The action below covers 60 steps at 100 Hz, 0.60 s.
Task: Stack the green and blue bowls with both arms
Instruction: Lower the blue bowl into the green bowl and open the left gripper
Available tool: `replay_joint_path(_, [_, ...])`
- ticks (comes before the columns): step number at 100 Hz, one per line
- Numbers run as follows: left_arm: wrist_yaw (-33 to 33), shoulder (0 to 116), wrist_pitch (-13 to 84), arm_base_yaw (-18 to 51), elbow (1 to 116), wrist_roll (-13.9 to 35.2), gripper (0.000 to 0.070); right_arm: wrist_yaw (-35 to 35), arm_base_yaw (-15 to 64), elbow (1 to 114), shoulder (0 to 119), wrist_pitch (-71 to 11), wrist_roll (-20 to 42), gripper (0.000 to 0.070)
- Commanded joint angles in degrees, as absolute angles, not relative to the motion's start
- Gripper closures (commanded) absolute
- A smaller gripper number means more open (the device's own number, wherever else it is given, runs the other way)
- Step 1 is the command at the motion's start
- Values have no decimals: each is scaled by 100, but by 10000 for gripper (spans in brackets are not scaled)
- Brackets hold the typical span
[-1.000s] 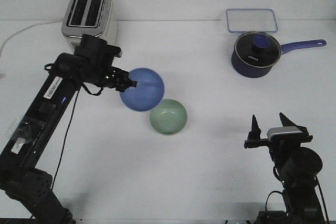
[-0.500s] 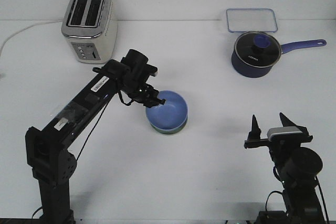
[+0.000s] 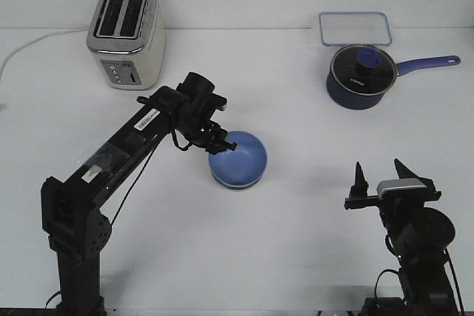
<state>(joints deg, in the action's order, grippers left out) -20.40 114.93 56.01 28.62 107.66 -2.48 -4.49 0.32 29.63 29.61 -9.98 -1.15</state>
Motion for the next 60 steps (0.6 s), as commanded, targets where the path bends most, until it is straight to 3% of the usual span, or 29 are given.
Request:
replay_joint_path(1, [-2040,11629,5631,2880,10868,-351,685,-443,36,2987,2967,-948,-134,153])
replay_joint_path(15, [-2040,11629,5675,2891,10868,-368,656,-443,36,2987,2967,-948,-134,153])
replay_joint_path(29, [-2040,11629,5686,2888,10868,-366,413,-443,36,2987,2967,-948,-134,153])
replay_joint_path(40, [-2040,11629,5682,2888,10868,-366,314,-443,36,2987,2967,-948,-134,153])
replay_joint_path(60, [-2067,11524,5522,2801,10986,-366,271,-443,36,2987,2967,-948,-134,153])
